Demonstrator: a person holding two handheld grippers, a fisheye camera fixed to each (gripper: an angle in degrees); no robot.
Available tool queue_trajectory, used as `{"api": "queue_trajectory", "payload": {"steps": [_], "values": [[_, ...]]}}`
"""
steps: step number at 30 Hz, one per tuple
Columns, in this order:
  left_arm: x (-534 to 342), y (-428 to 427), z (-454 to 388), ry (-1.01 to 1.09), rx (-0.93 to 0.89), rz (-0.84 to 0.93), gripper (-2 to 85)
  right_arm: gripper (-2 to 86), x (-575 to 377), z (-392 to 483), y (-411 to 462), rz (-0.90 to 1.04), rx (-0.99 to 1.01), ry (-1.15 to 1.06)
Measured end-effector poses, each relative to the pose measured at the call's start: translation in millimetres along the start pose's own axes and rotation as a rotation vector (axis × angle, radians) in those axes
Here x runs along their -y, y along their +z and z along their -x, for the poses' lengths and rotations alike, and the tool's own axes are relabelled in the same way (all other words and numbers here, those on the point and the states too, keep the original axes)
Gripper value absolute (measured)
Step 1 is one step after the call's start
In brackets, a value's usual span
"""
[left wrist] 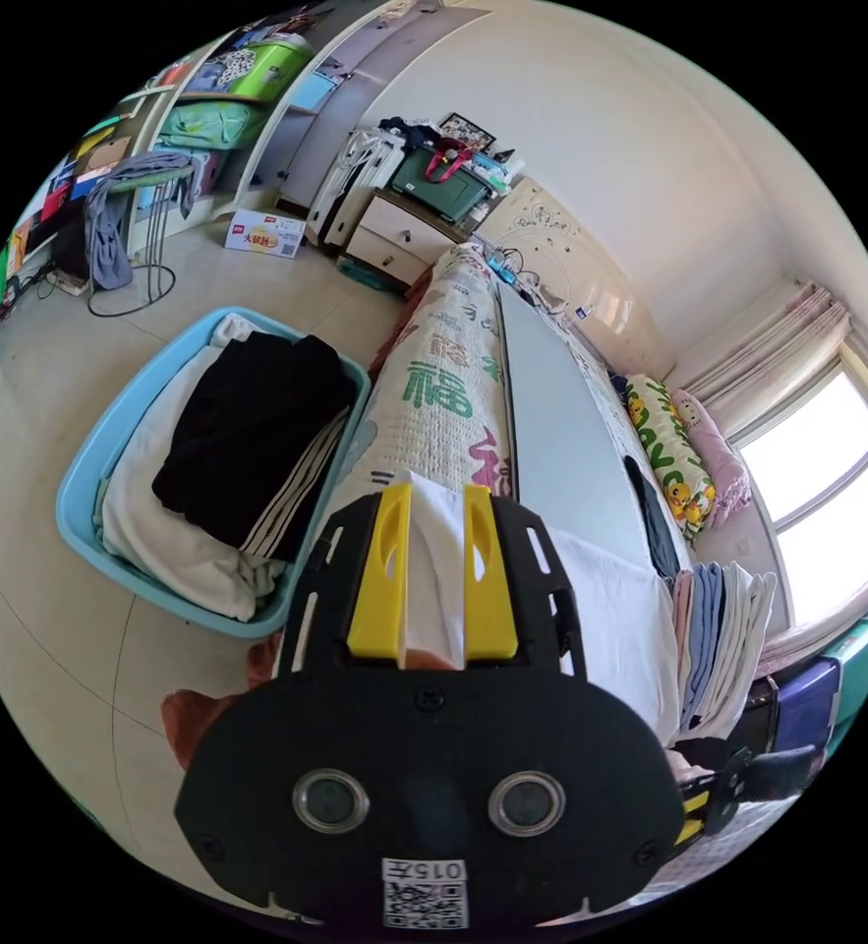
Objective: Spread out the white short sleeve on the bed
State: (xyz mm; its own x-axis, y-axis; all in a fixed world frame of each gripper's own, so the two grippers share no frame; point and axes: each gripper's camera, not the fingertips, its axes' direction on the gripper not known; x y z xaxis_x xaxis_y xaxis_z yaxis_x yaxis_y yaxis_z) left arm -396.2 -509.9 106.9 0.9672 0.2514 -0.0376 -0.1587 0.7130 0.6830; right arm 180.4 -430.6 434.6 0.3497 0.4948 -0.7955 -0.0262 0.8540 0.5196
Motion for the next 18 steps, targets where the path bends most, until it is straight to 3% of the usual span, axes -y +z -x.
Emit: {"api": "queue_trajectory", "payload": {"steps": [8, 14, 18], "values": [[12, 17, 19, 0.02, -0.032, 0.046, 5.9, 8.0, 47, -7, 51, 0.156, -0.082, -0.025], [17, 14, 26, 0.002, -0.119, 0.008, 0.2, 0.6, 55, -27, 41, 0.128, -0.062, -0.008], [20, 9, 10, 0.054, -0.076, -0.02, -0.4, -0.2, 53, -39, 22, 0.074, -0.007, -0.013]]}}
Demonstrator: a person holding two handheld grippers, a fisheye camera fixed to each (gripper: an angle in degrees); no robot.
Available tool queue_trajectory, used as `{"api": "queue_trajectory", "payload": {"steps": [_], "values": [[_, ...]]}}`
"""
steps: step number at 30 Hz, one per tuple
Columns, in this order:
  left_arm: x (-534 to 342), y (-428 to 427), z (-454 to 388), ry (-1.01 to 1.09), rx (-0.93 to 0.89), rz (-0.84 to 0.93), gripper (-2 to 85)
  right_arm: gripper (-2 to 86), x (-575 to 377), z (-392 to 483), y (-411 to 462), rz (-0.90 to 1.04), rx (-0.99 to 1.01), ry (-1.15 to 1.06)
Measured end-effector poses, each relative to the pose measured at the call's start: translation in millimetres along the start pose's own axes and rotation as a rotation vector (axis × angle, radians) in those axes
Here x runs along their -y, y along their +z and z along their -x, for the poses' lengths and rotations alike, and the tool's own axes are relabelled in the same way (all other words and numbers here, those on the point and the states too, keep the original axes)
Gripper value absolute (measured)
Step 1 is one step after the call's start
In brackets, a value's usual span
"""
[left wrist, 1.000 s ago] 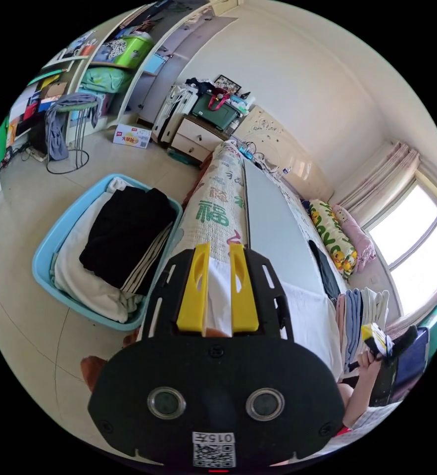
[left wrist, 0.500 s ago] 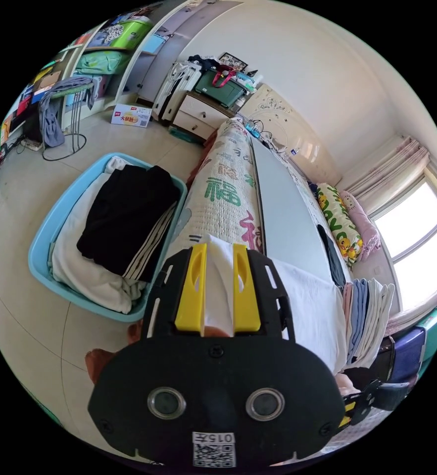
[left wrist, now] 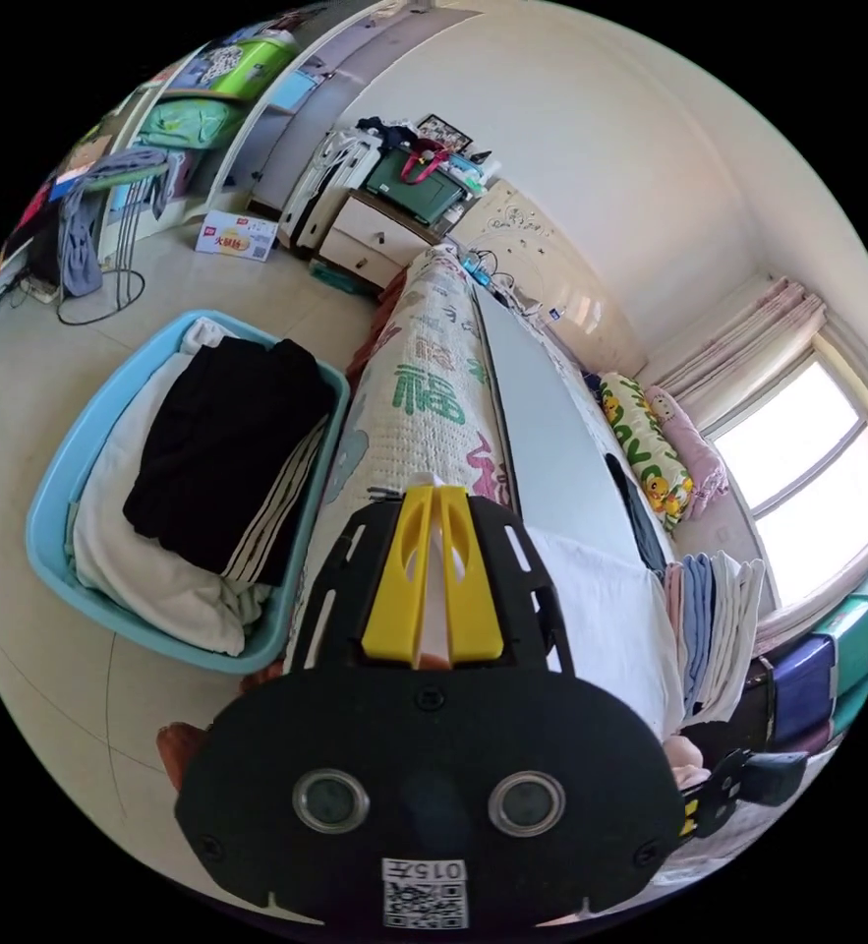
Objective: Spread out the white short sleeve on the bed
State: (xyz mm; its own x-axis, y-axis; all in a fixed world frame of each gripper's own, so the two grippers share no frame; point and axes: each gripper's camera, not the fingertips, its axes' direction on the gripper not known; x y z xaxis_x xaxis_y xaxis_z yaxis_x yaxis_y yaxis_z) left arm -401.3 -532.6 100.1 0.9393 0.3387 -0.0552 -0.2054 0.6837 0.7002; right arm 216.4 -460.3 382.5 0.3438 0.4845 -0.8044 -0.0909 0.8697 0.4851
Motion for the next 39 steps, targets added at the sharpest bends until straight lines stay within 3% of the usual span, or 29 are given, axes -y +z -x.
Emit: {"api": "queue_trajectory", "payload": {"steps": [7, 16, 25, 30, 35, 39], "values": [[9, 7, -37, 0.098, 0.166, 0.048, 0.0, -0.4, -7, -34, -3, -0.019, 0.138, 0.058], [16, 35, -92, 0.261, 0.389, 0.179, 1.5, 0.9, -2, -20, 37, 0.092, 0.031, 0.022], [20, -14, -131, 0.266, 0.515, 0.098, 6.0, 4.1, -52, -69, -26, -0.082, 0.258, 0.085], [-1, -70, -173, 0.432, 0.376, 0.013, 6.1, 2.1, -117, -99, -102, -0.238, 0.151, 0.177], [-58, -109, -222, 0.77, -0.175, 0.138, 6.4, 2.6, -195, -94, -145, -0.237, -0.065, 0.268], [-98, -121, -265, 1.064, -0.329, 0.261, 7.0, 4.4, -229, -73, -147, -0.17, -0.068, 0.234]]}}
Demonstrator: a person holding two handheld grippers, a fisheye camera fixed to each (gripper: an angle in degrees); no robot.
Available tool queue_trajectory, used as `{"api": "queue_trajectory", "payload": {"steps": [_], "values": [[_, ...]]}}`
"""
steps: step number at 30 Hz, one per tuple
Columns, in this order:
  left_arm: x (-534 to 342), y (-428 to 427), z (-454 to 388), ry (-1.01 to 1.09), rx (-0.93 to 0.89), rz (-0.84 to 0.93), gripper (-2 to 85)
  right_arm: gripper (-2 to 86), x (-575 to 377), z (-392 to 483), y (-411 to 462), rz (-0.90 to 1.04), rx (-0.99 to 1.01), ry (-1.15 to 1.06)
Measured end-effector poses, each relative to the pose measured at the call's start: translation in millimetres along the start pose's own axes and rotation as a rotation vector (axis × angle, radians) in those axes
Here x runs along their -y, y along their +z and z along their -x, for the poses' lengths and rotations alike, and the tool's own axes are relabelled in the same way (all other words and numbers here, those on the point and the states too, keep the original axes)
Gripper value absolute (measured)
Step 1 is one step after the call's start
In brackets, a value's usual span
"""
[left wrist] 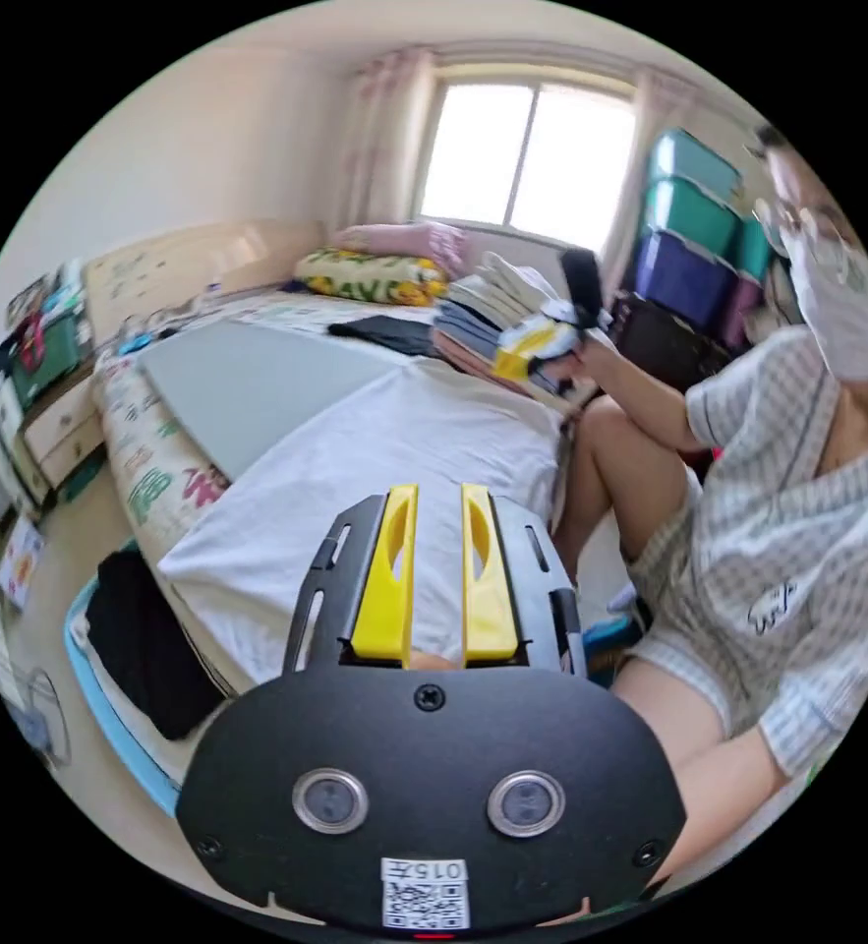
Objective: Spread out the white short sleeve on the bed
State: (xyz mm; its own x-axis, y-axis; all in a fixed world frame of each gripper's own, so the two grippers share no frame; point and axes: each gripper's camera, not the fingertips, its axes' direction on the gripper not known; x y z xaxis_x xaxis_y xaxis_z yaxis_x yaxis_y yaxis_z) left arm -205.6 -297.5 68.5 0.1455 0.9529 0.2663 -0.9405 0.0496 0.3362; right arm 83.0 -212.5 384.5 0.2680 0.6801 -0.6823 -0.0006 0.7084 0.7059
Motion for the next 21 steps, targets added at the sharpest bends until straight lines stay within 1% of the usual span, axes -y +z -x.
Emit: {"api": "queue_trajectory", "payload": {"steps": [2, 5, 7, 10, 13, 15, 18, 21], "values": [[7, 13, -23, 0.1, -0.054, 0.083, 7.3, 5.8, -18, 21, 12, 0.09, 0.019, -0.069], [14, 29, -35, 0.14, -0.136, 0.164, 7.8, 8.1, -50, 59, 44, 0.226, 0.041, -0.147], [17, 37, -39, 0.152, -0.158, 0.208, 8.0, 8.7, -77, 80, 71, 0.272, 0.041, -0.174], [20, 50, -49, 0.184, -0.181, 0.291, 8.4, 10.0, -104, 94, 118, 0.399, 0.012, -0.199], [22, 63, -63, 0.217, -0.165, 0.37, 8.7, 10.0, -118, 98, 143, 0.412, 0.025, -0.176], [24, 71, -70, 0.238, -0.135, 0.416, 8.3, 8.9, -130, 107, 154, 0.421, -0.009, -0.189], [31, 71, -76, 0.259, -0.068, 0.422, 5.2, 4.3, -148, 122, 169, 0.44, -0.11, -0.21], [37, 66, -79, 0.268, -0.044, 0.438, 2.1, 1.3, -166, 124, 178, 0.44, -0.085, -0.189]]}}
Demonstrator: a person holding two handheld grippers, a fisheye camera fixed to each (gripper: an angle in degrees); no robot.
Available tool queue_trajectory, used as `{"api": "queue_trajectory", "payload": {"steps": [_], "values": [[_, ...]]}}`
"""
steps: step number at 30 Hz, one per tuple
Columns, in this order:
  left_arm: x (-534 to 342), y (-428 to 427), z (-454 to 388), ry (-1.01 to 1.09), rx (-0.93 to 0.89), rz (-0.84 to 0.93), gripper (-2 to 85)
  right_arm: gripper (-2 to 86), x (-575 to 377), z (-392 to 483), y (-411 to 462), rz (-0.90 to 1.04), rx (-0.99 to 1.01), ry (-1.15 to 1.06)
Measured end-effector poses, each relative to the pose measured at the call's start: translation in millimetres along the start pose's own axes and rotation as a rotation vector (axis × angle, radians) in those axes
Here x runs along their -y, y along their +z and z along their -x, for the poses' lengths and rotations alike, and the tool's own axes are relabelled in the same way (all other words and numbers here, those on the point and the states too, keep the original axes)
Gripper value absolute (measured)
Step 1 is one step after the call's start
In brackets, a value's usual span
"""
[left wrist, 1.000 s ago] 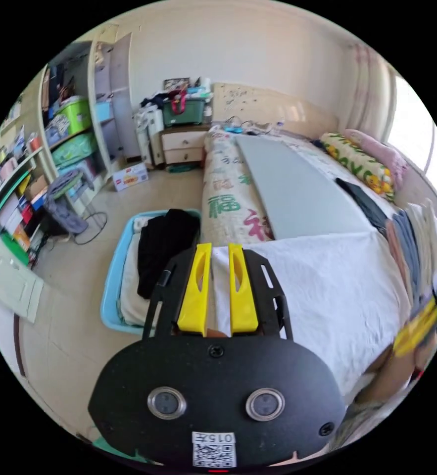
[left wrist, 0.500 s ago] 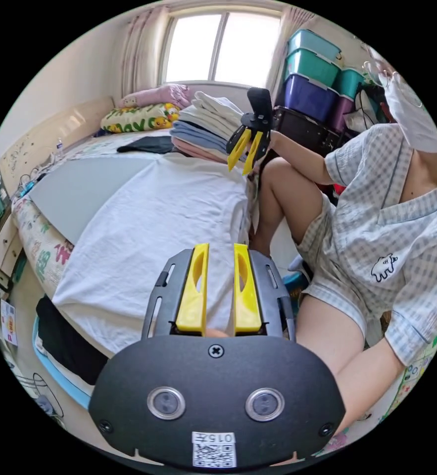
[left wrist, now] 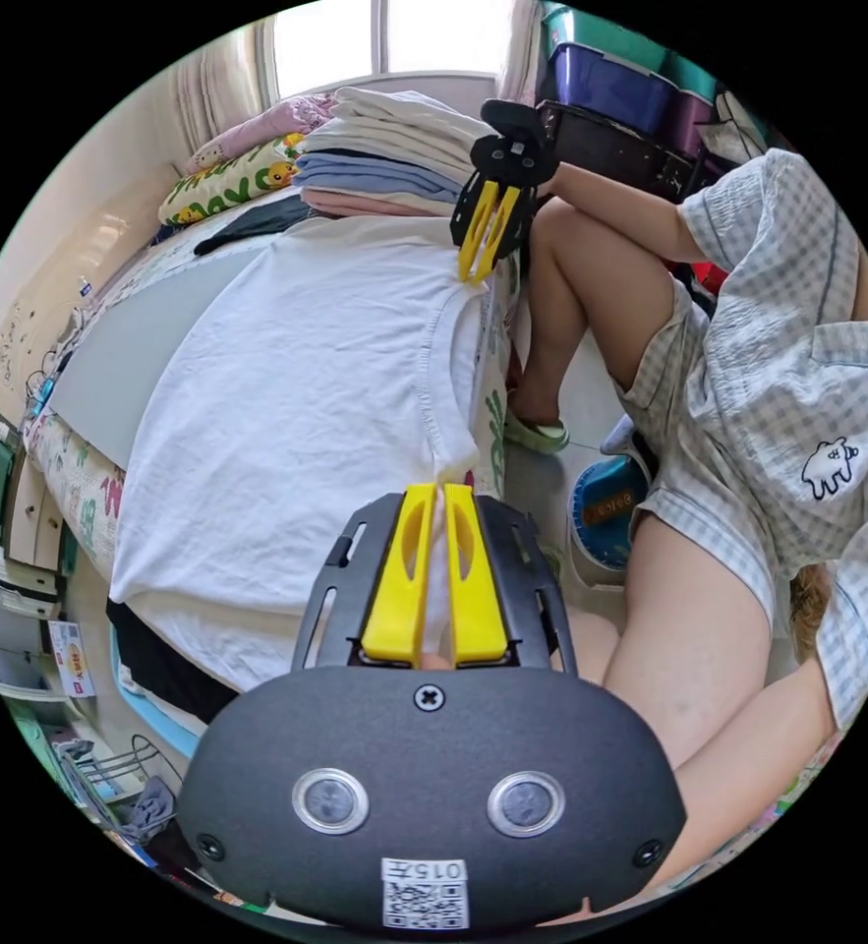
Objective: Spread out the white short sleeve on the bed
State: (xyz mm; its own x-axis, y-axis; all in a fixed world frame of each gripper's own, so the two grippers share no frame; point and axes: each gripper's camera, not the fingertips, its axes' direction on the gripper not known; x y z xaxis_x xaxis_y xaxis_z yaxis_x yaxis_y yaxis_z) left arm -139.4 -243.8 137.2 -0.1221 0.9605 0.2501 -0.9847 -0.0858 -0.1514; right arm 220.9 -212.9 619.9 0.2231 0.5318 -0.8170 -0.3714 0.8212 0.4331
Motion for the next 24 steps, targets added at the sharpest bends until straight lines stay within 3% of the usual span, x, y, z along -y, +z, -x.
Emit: {"api": "queue_trajectory", "payload": {"steps": [7, 10, 15, 17, 20, 24], "values": [[7, -16, 3, -0.015, -0.022, 0.075, 1.5, -0.5, -41, 14, 35, 0.006, 0.07, 0.032], [9, -35, 8, -0.043, -0.067, 0.078, 3.0, 1.5, -84, 10, 10, -0.151, 0.167, 0.052], [29, -98, 2, -0.002, -0.068, -0.212, 6.9, 5.2, -185, -46, -23, -0.462, 0.035, 0.413], [62, -103, 1, 0.006, -0.015, -0.324, 8.0, 5.4, -225, -89, -15, -0.523, -0.063, 0.724], [134, -74, 1, 0.019, 0.009, -0.321, 9.8, 6.9, -256, -133, 0, -0.538, -0.097, 0.959], [213, -24, -7, 0.016, -0.081, -0.308, 11.0, 8.3, -261, -175, 26, -0.502, -0.08, 1.036]]}}
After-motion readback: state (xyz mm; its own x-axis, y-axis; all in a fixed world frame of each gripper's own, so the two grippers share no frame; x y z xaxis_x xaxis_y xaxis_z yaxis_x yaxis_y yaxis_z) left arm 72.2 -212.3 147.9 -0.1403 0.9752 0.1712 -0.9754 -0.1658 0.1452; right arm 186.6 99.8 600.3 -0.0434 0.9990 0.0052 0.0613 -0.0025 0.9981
